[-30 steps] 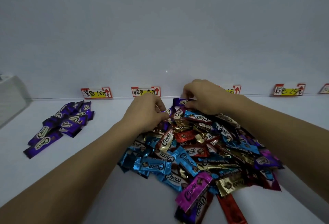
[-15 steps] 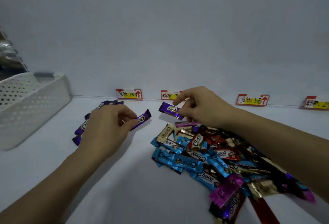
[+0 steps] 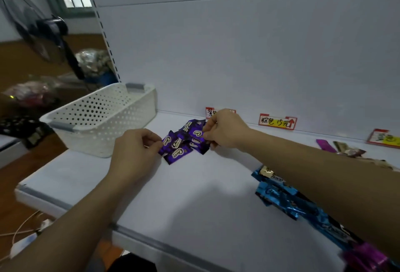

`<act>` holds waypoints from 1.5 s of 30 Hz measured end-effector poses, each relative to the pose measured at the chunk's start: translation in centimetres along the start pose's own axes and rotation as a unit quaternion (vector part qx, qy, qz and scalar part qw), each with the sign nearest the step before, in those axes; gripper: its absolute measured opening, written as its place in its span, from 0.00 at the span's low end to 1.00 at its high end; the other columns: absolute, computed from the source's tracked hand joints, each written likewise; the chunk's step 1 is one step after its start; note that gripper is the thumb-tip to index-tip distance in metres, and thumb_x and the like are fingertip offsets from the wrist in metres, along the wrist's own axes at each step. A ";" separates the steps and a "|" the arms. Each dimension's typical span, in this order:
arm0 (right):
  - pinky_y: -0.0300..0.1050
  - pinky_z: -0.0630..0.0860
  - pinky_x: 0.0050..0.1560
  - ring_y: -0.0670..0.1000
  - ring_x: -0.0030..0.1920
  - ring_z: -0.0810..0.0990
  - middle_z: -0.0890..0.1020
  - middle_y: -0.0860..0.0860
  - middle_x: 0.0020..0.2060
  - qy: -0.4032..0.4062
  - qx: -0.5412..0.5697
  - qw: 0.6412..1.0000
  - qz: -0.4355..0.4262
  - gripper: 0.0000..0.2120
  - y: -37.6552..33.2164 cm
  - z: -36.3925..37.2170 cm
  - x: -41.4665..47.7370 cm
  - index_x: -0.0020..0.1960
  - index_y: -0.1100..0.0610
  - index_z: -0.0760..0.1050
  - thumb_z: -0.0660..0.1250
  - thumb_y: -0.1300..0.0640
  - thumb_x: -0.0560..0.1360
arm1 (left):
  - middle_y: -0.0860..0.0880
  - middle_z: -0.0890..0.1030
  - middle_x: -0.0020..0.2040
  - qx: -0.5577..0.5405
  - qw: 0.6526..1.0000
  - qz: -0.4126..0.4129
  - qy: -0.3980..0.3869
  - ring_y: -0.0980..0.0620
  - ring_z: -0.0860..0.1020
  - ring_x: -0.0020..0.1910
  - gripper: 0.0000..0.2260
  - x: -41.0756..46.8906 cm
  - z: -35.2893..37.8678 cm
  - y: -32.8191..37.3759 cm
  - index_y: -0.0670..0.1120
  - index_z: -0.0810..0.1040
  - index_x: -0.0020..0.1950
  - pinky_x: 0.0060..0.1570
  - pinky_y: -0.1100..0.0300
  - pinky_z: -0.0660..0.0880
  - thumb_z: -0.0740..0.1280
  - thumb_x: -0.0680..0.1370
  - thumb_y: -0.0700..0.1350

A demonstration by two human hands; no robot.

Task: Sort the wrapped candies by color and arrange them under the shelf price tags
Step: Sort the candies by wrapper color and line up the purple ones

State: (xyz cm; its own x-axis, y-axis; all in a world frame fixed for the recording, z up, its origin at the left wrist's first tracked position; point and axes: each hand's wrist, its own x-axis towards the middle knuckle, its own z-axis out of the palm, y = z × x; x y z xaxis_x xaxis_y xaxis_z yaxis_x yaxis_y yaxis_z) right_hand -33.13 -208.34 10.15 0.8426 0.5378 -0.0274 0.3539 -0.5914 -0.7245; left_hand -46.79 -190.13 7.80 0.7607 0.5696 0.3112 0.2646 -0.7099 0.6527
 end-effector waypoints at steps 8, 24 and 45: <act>0.36 0.69 0.33 0.45 0.39 0.78 0.80 0.46 0.37 0.037 -0.063 0.996 -0.042 0.09 -0.3 0.7 1.2 0.47 0.56 0.81 0.76 0.51 0.74 | 0.58 0.82 0.36 0.081 0.996 0.030 -0.018 0.56 0.80 0.37 0.05 1.0 0.5 -0.7 0.53 0.83 0.40 0.42 0.55 0.78 0.74 0.74 0.51; 0.41 0.76 0.50 0.42 0.49 0.79 0.81 0.43 0.50 0.006 -0.240 0.965 -0.104 0.09 8.4 -11.5 -10.8 0.59 0.47 0.79 0.64 0.55 0.81 | 0.58 0.82 0.45 0.037 0.942 0.217 -0.252 0.61 0.78 0.41 0.14 -3.1 7.8 13.2 0.53 0.84 0.56 0.37 0.67 0.72 0.70 0.77 0.59; 0.34 0.71 0.45 0.39 0.47 0.77 0.80 0.40 0.45 -0.077 -0.208 0.974 -0.042 0.05 12.2 -13.5 -16.5 0.48 0.40 0.75 0.69 0.50 0.79 | 0.60 0.81 0.42 -0.011 0.906 0.281 -0.317 0.71 0.75 0.39 0.12 -7.3 11.5 15.1 0.53 0.84 0.55 0.35 0.77 0.68 0.72 0.76 0.57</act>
State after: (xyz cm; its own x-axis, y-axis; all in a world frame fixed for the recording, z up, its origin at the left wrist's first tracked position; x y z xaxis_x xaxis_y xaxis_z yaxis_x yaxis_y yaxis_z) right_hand -37.21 -232.57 11.04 0.7440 0.6597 -0.1067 0.5796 -0.7164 -0.3884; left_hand -41.51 -209.77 7.44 0.9611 -0.2358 0.1438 -0.2760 -0.8019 0.5298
